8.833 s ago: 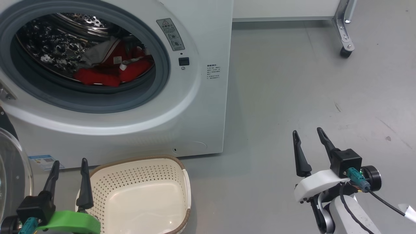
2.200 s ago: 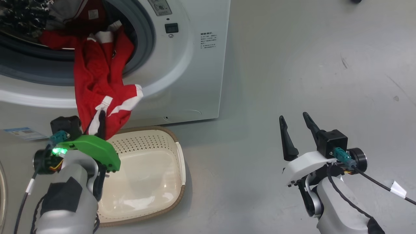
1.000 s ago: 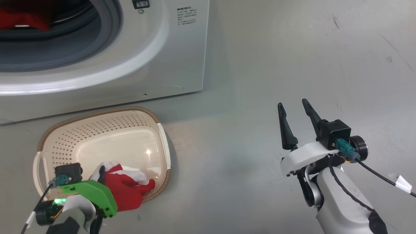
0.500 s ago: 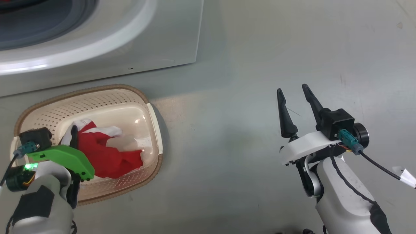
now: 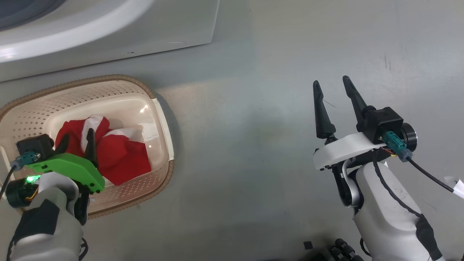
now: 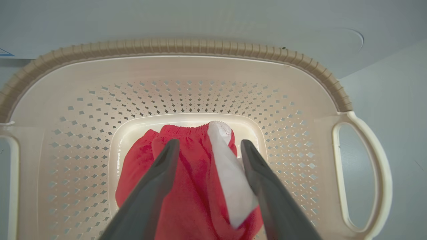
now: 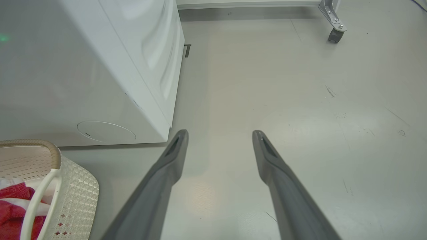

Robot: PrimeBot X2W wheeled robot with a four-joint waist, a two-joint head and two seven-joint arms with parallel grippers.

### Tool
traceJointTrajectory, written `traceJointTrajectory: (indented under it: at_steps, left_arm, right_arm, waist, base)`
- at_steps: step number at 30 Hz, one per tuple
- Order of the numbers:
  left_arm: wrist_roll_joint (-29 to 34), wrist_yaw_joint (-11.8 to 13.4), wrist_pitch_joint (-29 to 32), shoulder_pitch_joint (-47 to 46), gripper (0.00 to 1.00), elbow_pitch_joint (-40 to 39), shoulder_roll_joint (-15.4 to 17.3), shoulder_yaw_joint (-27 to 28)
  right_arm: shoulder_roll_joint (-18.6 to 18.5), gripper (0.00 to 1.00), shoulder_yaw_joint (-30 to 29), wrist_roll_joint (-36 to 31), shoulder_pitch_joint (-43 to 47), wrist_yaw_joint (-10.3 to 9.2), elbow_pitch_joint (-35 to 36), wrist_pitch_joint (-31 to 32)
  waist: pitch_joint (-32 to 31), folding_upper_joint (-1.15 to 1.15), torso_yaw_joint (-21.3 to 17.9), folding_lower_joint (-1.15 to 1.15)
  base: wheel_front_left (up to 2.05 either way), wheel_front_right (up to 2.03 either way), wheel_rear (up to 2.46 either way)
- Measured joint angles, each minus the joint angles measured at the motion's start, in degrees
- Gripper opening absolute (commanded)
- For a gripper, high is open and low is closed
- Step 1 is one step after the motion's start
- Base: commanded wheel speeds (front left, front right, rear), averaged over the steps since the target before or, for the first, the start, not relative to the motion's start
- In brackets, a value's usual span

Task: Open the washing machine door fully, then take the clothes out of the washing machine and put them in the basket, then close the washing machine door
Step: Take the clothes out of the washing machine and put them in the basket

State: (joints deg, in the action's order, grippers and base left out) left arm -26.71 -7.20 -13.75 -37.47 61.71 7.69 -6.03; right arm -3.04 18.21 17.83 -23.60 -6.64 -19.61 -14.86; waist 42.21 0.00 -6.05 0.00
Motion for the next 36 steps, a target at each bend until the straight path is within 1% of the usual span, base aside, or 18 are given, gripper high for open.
traceJointTrajectory:
  at_steps: [8,11,15,20,23,36]
  left_arm:
    - [0.1,0.0,-0.02,0.07,1.0,1.82,-0.25,-0.41]
    - [0.07,0.0,-0.43,0.18,1.0,2.04,-0.85,-0.25]
    - [-0.09,0.0,-0.51,0.87,1.0,2.27,-1.6,0.1]
    - [-0.09,0.0,-0.52,3.22,1.0,1.96,-1.6,0.2]
    - [-0.11,0.0,-0.52,4.15,1.0,0.07,-1.6,0.73]
    - [1.7,-0.01,-0.53,9.44,1.0,-12.46,-1.87,2.52]
  right_arm:
    - [0.0,1.0,-0.37,-0.01,-0.02,-0.02,-0.24,0.0]
    - [0.0,1.0,-0.44,-0.01,-0.05,-0.02,-0.67,0.0]
    - [-0.01,1.0,-0.67,-0.01,-0.13,-0.03,-1.35,0.0]
    - [-0.01,1.0,-0.76,0.01,-0.21,-0.02,-2.07,0.0]
    - [-0.01,1.0,-0.93,0.05,-0.18,-0.02,-2.48,0.0]
    - [0.0,1.0,-3.36,0.21,2.32,0.01,-4.52,0.0]
  waist:
    - [-1.46,0.0,0.45,0.0]
    - [-2.27,0.0,0.61,0.0]
    - [-3.82,0.0,0.73,0.0]
    - [-6.43,0.0,0.84,0.0]
    - [-8.24,0.0,0.93,0.0]
    - [-16.8,0.0,2.07,0.0]
  base:
    - [0.0,0.0,0.0]
    - [0.0,0.0,0.0]
    - [0.0,0.0,0.0]
    - [0.0,0.0,0.0]
    - [0.0,0.0,0.0]
    - [0.0,0.0,0.0]
